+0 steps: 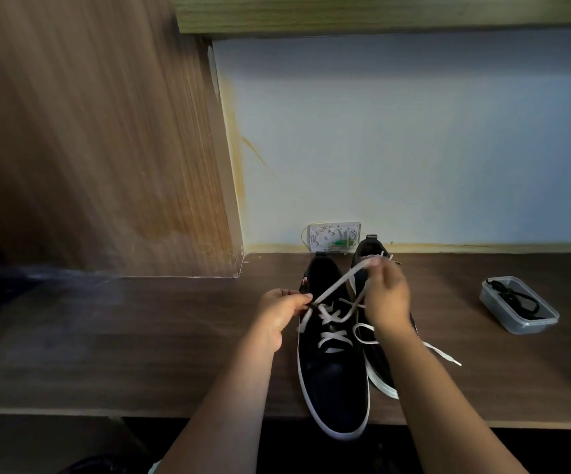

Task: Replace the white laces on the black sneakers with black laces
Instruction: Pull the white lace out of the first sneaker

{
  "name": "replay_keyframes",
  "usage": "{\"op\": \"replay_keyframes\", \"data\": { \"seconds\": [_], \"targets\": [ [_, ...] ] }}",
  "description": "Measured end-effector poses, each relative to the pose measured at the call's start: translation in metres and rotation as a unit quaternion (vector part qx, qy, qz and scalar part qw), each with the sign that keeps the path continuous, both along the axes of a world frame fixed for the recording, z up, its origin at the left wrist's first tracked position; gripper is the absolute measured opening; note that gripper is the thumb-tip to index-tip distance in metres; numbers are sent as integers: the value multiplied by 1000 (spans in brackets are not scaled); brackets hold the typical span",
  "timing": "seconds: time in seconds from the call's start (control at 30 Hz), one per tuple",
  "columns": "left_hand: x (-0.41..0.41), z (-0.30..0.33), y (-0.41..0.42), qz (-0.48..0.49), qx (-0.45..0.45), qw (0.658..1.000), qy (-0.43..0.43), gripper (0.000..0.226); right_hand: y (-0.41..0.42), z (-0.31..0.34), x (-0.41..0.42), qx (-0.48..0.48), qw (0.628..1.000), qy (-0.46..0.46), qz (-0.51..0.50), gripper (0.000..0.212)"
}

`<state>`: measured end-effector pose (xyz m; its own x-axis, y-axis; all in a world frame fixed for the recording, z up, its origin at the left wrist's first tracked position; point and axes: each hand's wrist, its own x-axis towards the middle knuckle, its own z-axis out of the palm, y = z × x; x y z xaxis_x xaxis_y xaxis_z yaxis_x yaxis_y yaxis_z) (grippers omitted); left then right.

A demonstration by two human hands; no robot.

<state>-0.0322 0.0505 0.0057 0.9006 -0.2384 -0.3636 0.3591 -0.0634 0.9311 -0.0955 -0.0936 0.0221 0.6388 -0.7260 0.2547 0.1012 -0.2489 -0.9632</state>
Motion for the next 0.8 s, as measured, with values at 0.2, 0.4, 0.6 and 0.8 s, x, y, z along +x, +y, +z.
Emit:
{"op": "replay_keyframes", "data": {
  "seconds": [0.2, 0.4, 0.6, 0.8],
  "targets": [
    [1, -3, -2, 0, -3, 1000, -9, 13, -6, 1, -12, -345, 917, 199, 18, 45],
    [-1, -3, -2, 5, 4, 1000, -22, 14, 11, -24, 0, -424, 883, 189, 75, 15],
    [-2, -6, -3, 12, -7, 1000, -21, 13, -9, -9, -3, -332, 934, 122, 45, 15],
    [-2, -7, -4, 9, -7, 1000, -29, 9, 16, -24, -1, -474, 845, 212, 129, 20]
  ]
}}
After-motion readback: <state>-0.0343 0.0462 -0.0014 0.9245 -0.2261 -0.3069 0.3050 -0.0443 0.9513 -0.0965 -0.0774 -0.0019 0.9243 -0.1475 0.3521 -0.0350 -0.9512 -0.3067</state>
